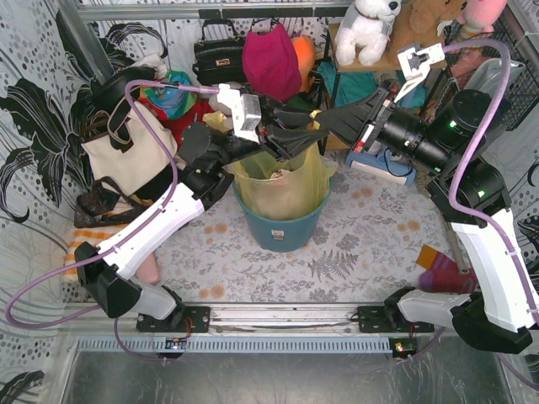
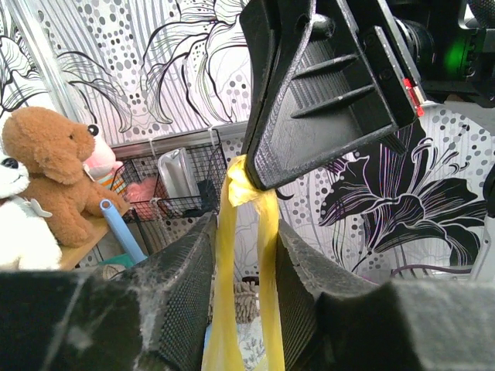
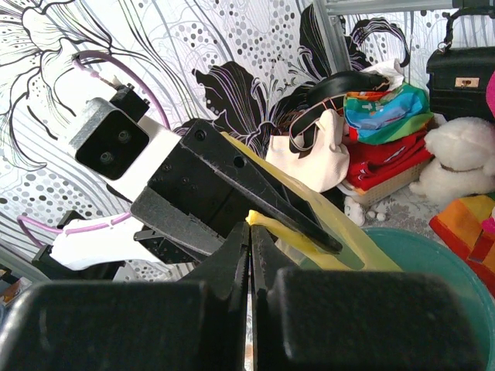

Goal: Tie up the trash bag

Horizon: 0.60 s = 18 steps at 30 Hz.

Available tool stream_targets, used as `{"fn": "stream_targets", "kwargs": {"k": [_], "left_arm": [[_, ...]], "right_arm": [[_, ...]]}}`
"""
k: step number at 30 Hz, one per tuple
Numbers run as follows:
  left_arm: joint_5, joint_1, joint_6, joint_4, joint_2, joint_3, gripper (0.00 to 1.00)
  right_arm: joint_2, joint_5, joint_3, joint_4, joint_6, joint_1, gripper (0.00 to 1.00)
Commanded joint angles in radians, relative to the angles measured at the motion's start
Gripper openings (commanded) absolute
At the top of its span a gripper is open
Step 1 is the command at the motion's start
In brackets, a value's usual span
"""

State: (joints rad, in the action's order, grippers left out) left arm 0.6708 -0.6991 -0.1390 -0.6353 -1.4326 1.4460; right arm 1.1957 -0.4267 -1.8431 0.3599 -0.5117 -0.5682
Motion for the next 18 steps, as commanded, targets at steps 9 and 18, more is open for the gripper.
{"fn": "stream_targets", "kwargs": {"k": [9, 18], "left_arm": [[0.025, 0.006, -0.024, -0.061, 0.034, 0.022, 0.41], [0.023, 0.006, -0.028, -0.064, 0.040, 0.018, 0.42]], "right_arm": [[-0.021, -0.007, 0.014, -0.049, -0.011, -0.002, 0.00], [-0.022, -0.003, 0.016, -0.049, -0.009, -0.002, 0.00]]}}
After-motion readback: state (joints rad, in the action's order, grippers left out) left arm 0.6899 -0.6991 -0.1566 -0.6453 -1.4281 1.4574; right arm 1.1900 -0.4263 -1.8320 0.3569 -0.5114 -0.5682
